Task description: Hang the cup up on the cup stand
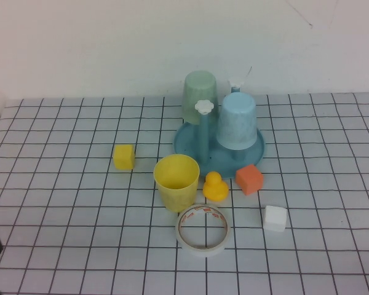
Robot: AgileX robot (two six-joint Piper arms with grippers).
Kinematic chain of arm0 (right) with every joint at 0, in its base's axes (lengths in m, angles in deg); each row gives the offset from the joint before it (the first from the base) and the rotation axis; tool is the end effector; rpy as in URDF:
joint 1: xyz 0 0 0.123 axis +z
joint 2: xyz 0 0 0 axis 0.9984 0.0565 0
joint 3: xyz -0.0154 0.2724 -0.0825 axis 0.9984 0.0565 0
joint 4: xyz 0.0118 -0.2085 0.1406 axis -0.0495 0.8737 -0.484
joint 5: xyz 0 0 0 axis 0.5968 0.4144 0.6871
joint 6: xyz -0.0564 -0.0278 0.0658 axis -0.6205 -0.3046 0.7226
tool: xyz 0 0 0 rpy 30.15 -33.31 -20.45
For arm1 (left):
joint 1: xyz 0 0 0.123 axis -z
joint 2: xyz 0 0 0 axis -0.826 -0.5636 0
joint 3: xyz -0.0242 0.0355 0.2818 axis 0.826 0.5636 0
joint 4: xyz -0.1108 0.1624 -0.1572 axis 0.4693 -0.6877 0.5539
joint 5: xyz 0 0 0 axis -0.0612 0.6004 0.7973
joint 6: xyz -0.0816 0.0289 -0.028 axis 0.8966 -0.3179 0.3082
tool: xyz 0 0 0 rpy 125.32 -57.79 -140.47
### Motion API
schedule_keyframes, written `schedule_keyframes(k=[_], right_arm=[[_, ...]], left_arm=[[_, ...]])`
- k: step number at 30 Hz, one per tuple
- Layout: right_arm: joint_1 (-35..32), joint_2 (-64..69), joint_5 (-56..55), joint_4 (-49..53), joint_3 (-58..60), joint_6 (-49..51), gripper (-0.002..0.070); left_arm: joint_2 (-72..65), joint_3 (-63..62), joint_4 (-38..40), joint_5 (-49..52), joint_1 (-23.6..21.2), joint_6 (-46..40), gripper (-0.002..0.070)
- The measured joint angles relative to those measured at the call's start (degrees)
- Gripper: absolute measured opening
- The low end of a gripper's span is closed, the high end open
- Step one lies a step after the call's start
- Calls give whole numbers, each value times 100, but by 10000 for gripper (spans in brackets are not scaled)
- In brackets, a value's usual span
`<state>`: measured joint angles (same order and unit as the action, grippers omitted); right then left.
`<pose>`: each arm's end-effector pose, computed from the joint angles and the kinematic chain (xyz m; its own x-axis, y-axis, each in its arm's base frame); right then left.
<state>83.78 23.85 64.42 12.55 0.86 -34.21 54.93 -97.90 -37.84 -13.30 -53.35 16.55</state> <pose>0.0563 0.0074 0.1923 -0.0878 0.7766 -0.6239 0.0125 0.6271 0.7788 0.0771 -0.0234 0.2809 -0.2878 -0.3236 -0.9014 0.1686 0.9093 -0.3803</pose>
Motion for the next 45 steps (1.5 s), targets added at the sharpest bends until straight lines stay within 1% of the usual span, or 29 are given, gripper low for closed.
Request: schedule_keyframes(k=[3, 5, 8, 12, 13, 14, 19, 23, 25, 27, 32, 33, 34, 37, 40, 45], right_arm=[[0, 0, 130, 0, 0, -177, -1], [0, 0, 144, 0, 0, -235, -1], [0, 0, 89, 0, 0, -274, -1], [0, 0, 66, -85, 0, -283, -1], [0, 0, 78, -100, 0, -324, -1], [0, 0, 111, -114, 0, -412, -1], [0, 0, 198, -123, 0, -501, -1], [0, 0, 207, -127, 0, -515, -1], [0, 0, 219, -127, 0, -526, -1], [0, 0, 245, -127, 0, -534, -1], [0, 0, 336, -127, 0, -601, -1], [0, 0, 349, -127, 0, -626, -1], [0, 0, 349, -127, 0, -627, -1], [0, 0, 349, -127, 0, -650, -1], [0, 0, 349, -127, 0, -650, -1], [0, 0, 356, -127, 0, -663, -1]], left_arm=[[-1079, -1072, -853, 832, 0, -369, -2], [-1817, -1758, -1266, 1254, 0, -712, -2], [-2812, -2636, -1636, 1676, 0, -1174, -2], [-4023, -3591, -2092, 1870, 114, -1377, -2], [-4335, -3824, -2270, 1892, 182, -1363, -2], [-4879, -4261, -2622, 2015, 365, -1257, -2], [-6124, -5292, -3542, 2494, 967, -812, -2], [-6914, -6270, -3884, 2965, 1459, -497, 5], [-7293, -6719, -3938, 3227, 1675, -397, 34], [-7653, -7184, -3947, 3468, 1870, -360, 103], [-8428, -8113, -3925, 4008, 2283, -257, 379], [-8589, -8272, -3925, 4118, 2370, -241, 423], [-8722, -8387, -3925, 4205, 2458, -230, 448], [-9183, -8728, -3879, 4391, 2666, -61, 491], [-9552, -8993, -3798, 4443, 2755, 161, 502], [-9982, -9208, -3800, 4449, 2753, 482, 505]])
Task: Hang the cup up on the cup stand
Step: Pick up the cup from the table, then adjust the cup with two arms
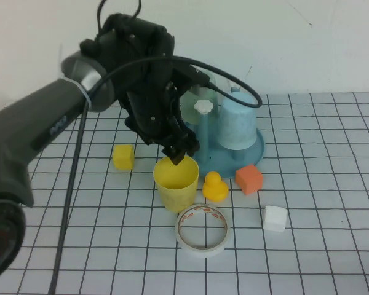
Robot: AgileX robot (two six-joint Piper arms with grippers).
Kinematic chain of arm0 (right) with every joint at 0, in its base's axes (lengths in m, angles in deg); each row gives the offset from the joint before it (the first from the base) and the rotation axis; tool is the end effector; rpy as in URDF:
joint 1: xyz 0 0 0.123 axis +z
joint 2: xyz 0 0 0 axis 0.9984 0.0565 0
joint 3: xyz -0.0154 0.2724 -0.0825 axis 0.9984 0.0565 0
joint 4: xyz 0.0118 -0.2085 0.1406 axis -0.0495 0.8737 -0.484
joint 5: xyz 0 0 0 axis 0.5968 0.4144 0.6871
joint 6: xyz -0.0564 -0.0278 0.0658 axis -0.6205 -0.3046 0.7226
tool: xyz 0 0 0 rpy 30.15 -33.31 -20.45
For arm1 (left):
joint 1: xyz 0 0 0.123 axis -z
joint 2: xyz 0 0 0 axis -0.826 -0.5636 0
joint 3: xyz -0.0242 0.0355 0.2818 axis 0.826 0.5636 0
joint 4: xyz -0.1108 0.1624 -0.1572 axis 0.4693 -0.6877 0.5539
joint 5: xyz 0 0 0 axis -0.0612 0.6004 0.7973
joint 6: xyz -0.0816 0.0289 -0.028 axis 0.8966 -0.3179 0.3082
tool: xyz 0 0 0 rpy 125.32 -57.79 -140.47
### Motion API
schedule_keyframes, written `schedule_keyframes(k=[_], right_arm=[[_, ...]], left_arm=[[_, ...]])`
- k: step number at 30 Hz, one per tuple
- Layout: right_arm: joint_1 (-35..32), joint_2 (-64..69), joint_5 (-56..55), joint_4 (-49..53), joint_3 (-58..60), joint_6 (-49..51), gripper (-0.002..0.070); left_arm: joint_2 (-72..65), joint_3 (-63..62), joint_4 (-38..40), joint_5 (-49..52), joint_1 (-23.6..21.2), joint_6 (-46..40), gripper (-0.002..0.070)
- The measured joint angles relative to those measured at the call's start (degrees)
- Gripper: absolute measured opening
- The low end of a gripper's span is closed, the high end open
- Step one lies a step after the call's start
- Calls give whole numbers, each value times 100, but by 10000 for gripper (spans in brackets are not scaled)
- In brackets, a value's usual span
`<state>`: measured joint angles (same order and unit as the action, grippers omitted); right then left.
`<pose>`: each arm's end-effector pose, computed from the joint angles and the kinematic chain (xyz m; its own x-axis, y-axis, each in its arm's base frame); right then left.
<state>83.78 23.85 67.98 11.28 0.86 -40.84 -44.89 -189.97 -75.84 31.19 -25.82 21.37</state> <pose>0.0556 0.0113 0.1883 -0.1504 0.7092 -0.6888 0.0063 0.6974 0.7166 0.3948 -0.2224 0.2848 -0.7162 0.5991 -0.3578 0.6092 0.7869 0.0981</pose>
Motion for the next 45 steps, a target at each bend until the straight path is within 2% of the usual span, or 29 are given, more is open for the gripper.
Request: schedule_keyframes(k=[11, 17, 20, 22, 25, 28, 34, 37, 45], right_arm=[[0, 0, 28, 0, 0, 0, -1], [0, 0, 28, 0, 0, 0, -1], [0, 0, 28, 0, 0, 0, -1], [0, 0, 32, 0, 0, 0, -1], [0, 0, 32, 0, 0, 0, -1], [0, 0, 32, 0, 0, -43, -1], [0, 0, 32, 0, 0, -152, -1], [0, 0, 32, 0, 0, -221, -1], [0, 0, 32, -44, 0, -552, -1]], left_arm=[[-363, -12, -189, 112, -51, 311, 505], [-649, -12, 125, 281, -183, 332, 493], [-773, -12, 257, 281, -218, 332, 417], [-810, -12, 288, 281, -225, 281, 309], [-830, -12, 257, 281, -231, 133, 109], [-792, -12, 257, 281, -231, 83, 33], [-205, -12, 327, 302, -305, -198, 6], [319, 134, 600, 302, -444, -353, 6], [2071, 2381, 2072, -581, -986, -1028, 6]])
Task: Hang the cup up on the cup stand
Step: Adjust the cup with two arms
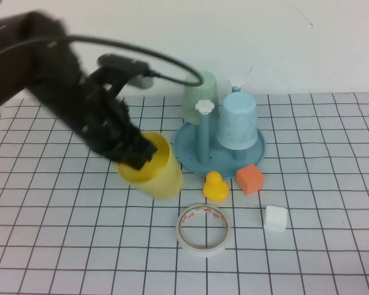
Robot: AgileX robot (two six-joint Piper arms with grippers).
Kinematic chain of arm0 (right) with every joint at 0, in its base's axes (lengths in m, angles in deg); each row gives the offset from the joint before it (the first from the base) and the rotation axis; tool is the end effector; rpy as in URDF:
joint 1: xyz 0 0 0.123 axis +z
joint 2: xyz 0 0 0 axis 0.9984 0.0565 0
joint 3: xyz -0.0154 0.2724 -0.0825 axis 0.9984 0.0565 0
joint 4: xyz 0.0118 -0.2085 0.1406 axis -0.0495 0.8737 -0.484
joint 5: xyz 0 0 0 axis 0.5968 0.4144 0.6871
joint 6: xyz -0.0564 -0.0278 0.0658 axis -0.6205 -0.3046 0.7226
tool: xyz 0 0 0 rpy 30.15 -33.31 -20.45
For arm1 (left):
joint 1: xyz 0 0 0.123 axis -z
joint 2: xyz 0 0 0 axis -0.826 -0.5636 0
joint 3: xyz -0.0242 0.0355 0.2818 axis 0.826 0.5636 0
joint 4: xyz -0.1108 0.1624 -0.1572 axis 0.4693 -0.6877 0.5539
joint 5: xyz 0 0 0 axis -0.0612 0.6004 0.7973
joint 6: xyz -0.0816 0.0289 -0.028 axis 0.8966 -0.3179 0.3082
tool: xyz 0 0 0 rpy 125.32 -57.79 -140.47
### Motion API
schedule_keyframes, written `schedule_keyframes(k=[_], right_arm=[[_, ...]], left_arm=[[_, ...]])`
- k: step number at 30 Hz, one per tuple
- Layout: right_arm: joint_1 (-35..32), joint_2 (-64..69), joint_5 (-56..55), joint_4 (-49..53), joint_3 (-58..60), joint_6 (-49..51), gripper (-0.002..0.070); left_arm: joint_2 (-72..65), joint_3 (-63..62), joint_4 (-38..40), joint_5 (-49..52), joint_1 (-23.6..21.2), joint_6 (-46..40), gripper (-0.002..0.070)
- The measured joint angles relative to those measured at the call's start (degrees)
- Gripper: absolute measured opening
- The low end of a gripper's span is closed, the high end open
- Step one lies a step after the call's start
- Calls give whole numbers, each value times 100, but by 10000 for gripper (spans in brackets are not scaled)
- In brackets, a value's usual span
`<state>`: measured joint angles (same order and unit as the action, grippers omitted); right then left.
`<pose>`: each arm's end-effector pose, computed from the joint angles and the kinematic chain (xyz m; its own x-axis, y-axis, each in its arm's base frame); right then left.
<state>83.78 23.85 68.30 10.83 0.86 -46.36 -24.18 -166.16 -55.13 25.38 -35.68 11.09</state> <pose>0.0555 0.0118 0.1880 -0.1559 0.6440 -0.7490 -0.0089 0.7573 0.6530 0.3351 -0.1485 0.3215 -0.7611 0.4498 -0.4673 0.5766 0.7992 -0.1698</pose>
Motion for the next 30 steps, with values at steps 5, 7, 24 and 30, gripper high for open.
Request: schedule_keyframes(k=[5, 7, 24, 30], right_arm=[[0, 0, -27, -31, 0, -62, -1], [0, 0, -101, -160, 0, -135, -1], [0, 2131, 826, -4533, -1014, -4312, -1], [0, 4311, 2261, -5544, -1833, -5474, -1]], left_arm=[[971, 1576, 1472, -722, -274, -708, 6], [1295, 2060, 2136, -1122, -407, -1078, 6], [1336, 3347, 7750, -1972, -733, -6982, 5], [1312, 2590, 7750, -1680, -733, -7510, 5]])
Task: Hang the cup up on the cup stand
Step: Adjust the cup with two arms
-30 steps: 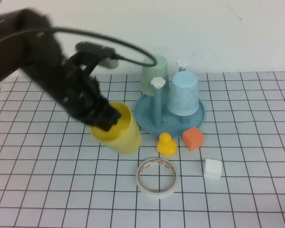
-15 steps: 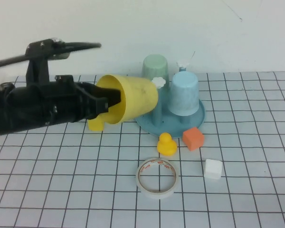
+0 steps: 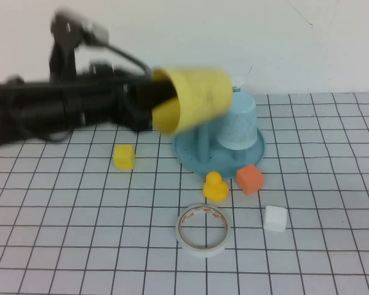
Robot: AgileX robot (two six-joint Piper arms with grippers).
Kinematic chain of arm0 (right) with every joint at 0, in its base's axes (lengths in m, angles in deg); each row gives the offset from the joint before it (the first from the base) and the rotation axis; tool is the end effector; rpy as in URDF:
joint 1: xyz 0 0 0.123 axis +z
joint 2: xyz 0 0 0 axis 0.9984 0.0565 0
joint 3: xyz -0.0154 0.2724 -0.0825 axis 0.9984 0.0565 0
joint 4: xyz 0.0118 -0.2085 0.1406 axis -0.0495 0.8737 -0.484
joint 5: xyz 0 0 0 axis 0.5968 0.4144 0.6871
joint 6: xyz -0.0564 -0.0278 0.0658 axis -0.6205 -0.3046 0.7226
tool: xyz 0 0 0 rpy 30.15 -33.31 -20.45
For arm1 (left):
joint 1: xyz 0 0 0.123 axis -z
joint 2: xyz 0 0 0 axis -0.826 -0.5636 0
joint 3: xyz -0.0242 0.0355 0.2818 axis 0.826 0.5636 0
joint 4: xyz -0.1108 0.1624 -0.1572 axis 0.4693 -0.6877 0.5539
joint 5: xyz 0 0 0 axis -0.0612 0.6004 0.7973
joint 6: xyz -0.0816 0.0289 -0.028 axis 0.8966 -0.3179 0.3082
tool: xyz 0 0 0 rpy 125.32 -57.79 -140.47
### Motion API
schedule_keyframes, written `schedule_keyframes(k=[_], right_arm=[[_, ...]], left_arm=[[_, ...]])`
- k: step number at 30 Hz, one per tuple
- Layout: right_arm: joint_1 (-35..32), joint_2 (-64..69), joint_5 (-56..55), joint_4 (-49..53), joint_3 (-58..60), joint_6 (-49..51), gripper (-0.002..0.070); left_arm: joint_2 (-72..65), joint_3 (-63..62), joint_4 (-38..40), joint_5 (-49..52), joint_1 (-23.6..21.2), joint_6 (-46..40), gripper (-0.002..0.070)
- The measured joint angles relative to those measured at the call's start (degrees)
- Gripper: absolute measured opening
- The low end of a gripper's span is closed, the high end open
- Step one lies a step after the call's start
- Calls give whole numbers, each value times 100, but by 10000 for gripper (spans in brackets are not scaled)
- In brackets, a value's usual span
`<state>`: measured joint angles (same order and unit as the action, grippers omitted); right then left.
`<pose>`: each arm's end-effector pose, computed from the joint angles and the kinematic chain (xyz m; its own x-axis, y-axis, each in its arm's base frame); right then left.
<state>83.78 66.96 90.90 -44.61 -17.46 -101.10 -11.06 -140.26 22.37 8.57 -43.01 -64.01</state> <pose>0.1329 0.0473 0.2544 -0.5608 0.5800 -0.5908 -0.1994 0.5980 0.7763 0.3000 -0.1325 0.3416 -0.2559 0.0047 -0.9667 0.8071 0.5515 -0.2109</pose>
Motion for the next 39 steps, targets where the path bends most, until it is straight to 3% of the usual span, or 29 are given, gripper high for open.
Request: schedule_keyframes(k=[7, 12, 19, 25, 28, 33, 35, 39], right_arm=[[0, 2089, 1690, -37, -723, 778, -1], [36, 3053, 2740, -37, -1323, 1440, -1], [734, 3396, 2524, -37, -2299, 1944, 16], [1025, 3530, 1927, -26, -3303, 1954, 42], [1029, 3790, 1898, -26, -3774, 2097, 126], [1051, 4376, 1888, -26, -4479, 2904, 473], [1149, 4612, 1836, -26, -4683, 3150, 558], [1579, 5006, 1689, -26, -5089, 3528, 618]], left_arm=[[0, -1082, 23, 59, 0, -1028, 5], [11, -1202, 37, 13, 0, -1758, 5], [11, -1145, 37, -444, 0, -2439, 6], [11, -1145, -68, -767, 0, -2532, 5], [11, -1145, -219, -782, 0, -2556, 5], [11, -1143, -350, -760, 0, -2700, 5], [11, -1143, -350, -772, 0, -2873, 5], [11, -1143, -350, -902, 0, -3130, 6]])
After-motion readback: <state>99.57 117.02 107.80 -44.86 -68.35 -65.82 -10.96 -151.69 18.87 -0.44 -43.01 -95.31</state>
